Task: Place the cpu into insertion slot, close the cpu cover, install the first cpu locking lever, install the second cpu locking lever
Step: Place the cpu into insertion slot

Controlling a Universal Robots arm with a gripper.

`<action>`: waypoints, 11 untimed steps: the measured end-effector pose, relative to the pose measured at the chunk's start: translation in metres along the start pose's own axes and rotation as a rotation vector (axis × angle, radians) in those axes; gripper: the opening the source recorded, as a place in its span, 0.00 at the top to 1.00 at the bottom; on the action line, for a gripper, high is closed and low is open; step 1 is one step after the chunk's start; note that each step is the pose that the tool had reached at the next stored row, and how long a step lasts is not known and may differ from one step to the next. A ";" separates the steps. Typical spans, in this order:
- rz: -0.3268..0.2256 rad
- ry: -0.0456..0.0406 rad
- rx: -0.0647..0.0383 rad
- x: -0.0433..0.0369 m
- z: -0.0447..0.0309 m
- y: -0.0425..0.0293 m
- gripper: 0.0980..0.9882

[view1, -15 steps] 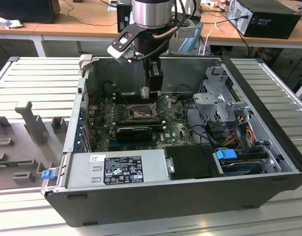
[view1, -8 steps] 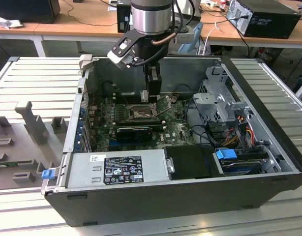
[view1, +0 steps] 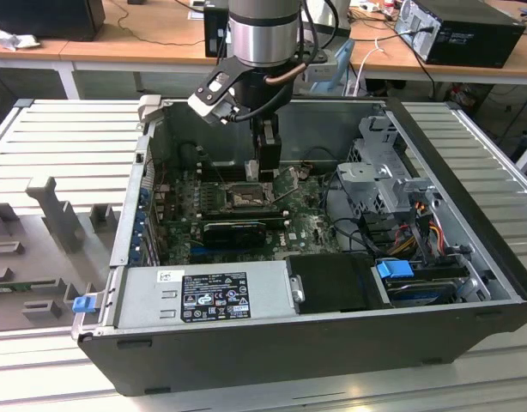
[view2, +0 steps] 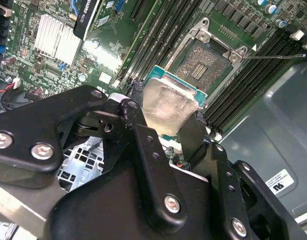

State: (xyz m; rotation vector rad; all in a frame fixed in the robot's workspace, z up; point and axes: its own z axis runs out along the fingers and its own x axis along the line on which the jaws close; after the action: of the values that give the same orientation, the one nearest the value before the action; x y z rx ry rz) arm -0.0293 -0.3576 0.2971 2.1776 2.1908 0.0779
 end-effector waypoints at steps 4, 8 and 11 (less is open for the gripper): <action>0.000 -0.0003 0.000 0.0000 0.0049 -0.0004 0.52; 0.000 -0.0003 0.000 0.0000 0.0096 -0.0007 0.52; 0.001 0.0140 0.000 0.0000 0.0114 -0.0009 0.52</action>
State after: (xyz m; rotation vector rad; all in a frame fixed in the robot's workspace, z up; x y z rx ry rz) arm -0.0294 -0.3576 0.2857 2.1851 2.1970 0.0933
